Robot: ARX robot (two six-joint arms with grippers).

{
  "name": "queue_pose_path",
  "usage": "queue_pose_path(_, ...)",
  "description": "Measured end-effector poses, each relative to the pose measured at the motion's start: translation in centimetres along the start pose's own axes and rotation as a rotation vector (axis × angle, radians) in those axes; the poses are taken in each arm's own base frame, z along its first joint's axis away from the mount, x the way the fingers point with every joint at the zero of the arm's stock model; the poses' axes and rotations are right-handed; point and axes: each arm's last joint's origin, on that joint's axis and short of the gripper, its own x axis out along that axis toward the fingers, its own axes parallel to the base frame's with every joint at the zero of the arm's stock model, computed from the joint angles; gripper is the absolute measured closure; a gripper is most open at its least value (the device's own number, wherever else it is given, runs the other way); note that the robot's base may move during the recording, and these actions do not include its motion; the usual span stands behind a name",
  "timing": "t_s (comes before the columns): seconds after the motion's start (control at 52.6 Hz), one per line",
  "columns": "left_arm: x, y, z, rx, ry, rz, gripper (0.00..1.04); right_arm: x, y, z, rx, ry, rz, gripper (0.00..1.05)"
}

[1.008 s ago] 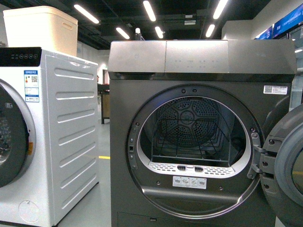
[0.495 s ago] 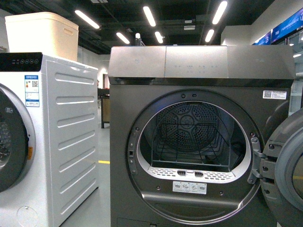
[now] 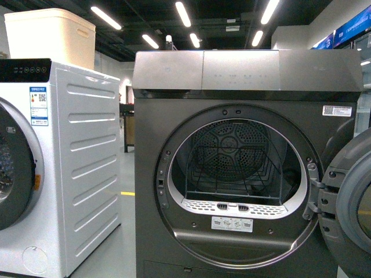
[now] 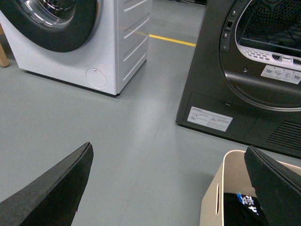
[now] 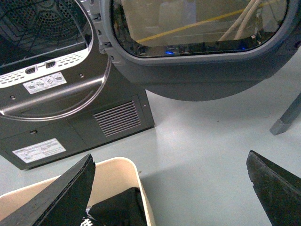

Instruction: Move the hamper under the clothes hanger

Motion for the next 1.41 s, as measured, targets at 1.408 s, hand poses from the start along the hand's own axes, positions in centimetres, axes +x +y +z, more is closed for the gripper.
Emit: queue_pose_path(1.408, 19.2, -13.1, -13.6, 0.188, 0.603, -0.194, 0.07, 17.3, 5.7, -9.7, -0.194, 0.591, 0.209, 0.08)
